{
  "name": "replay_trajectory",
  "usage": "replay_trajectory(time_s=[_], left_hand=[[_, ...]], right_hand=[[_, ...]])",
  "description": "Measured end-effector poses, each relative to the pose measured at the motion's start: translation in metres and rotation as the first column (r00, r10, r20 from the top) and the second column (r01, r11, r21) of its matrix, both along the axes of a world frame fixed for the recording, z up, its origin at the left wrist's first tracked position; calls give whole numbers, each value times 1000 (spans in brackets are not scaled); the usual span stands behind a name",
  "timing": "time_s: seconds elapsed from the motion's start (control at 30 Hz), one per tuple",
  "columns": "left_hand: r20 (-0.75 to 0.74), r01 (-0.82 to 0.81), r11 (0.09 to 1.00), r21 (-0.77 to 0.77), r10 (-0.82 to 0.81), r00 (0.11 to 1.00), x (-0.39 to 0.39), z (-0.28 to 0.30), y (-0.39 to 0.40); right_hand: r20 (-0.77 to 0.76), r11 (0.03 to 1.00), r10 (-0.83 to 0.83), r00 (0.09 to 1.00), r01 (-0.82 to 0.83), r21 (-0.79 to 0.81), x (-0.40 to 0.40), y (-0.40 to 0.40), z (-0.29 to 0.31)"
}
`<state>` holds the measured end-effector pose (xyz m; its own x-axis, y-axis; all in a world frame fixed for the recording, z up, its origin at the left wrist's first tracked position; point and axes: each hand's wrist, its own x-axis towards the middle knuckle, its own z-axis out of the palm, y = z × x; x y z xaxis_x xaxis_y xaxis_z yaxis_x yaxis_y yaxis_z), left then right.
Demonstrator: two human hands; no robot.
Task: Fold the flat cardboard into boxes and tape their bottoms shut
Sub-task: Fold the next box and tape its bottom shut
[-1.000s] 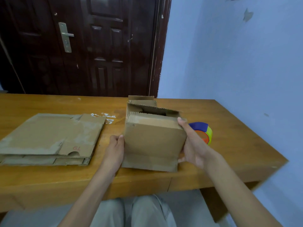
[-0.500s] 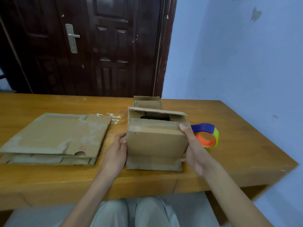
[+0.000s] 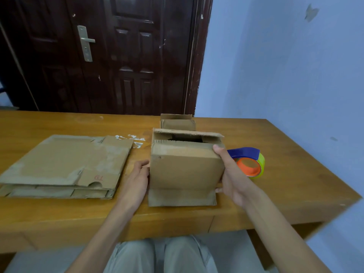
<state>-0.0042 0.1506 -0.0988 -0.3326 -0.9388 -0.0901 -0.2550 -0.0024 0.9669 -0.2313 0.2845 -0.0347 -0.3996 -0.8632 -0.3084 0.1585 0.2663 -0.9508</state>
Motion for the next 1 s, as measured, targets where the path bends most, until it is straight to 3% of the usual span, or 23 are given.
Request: replay_trajectory(time_s=[0.13, 0.23, 0.33, 0.47, 0.6, 0.67, 0.73, 0.83, 0.93, 1.0], left_hand=[[-144, -53, 994, 91, 66, 987, -8, 5, 11], [-120, -91, 994, 63, 98, 988, -17, 9, 15], [37, -140, 989, -51, 142, 989, -18, 8, 11], [396, 5, 953, -302, 121, 910, -7, -11, 3], [422, 58, 949, -311, 83, 903, -2, -16, 10], [374, 82, 941, -329, 50, 926, 1, -16, 5], [88, -20, 953, -302, 49, 995, 4, 2, 4], [-318, -93, 974, -208, 23, 948, -5, 45, 3], [-243, 38, 947, -318, -120, 963, -24, 64, 2], [-172, 9, 926, -377, -80, 982, -35, 56, -1]], right_hand=[[19, 999, -19, 1000, 19, -27, 5, 3, -6], [24, 997, -40, 999, 41, -66, 9, 3, -10], [5, 998, -56, 998, 56, -32, 6, 0, -10], [-147, 994, -109, 983, 109, -5, 2, -2, -5], [-153, 991, -68, 986, 50, -121, 7, 4, -12], [-185, 986, -90, 979, 62, -153, 8, 4, -11], [-223, 981, -111, 968, 71, -181, 9, 2, -7], [-304, 970, -133, 943, 60, -236, 10, -2, -5], [-330, 945, -170, 928, 58, -323, 11, -6, -6], [-389, 931, -187, 902, 37, -363, 9, -9, -10]])
